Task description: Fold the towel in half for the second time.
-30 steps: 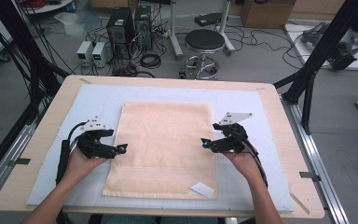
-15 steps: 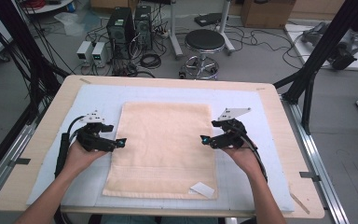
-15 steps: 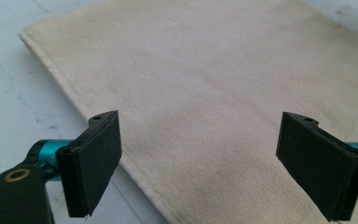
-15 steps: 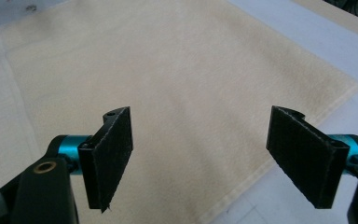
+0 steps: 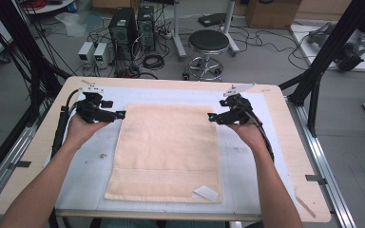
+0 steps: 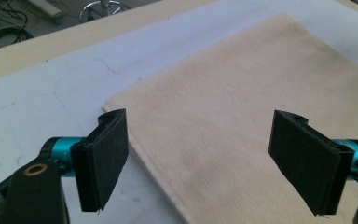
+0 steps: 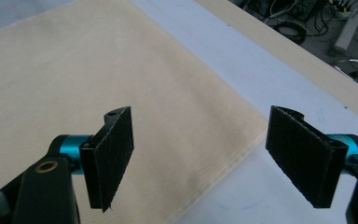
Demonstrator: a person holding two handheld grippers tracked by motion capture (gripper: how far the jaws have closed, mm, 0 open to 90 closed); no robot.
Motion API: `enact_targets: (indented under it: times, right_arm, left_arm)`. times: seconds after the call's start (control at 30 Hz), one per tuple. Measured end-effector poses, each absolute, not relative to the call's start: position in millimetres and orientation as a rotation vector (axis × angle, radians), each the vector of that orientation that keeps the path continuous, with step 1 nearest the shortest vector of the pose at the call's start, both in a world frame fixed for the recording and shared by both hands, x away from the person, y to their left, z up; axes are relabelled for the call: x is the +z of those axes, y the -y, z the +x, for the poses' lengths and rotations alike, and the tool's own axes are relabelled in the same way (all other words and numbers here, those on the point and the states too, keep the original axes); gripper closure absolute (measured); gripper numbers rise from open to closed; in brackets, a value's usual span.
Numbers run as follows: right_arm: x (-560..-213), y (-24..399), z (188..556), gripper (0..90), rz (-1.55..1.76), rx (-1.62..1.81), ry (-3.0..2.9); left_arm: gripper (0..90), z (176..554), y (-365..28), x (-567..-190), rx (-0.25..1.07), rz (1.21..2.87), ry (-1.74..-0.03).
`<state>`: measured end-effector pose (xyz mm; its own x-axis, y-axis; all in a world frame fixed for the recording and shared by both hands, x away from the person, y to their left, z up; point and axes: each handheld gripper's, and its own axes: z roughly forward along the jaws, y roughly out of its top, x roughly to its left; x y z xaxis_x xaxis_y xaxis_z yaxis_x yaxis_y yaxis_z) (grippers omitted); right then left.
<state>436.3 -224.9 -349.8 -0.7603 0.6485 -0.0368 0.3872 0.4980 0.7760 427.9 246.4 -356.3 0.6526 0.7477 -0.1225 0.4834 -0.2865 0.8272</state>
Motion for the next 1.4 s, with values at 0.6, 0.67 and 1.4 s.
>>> enact_targets:
  times: [0.6,0.67,1.4]
  right_arm:
    - [-417.9,232.0,483.4,30.6,1.125,0.982,-2.462]
    - [-421.7,233.7,484.1,31.5,1.154,0.975,-2.472]
    - [-431.0,219.4,475.1,82.8,1.226,1.021,-2.545]
  left_arm:
    - [20.0,463.8,-240.1,-425.0,0.322,1.995,-1.097]
    - [21.3,464.3,-235.4,-429.2,0.307,2.000,-1.101]
    - [73.7,458.0,-222.8,-437.9,0.302,2.006,-1.191]
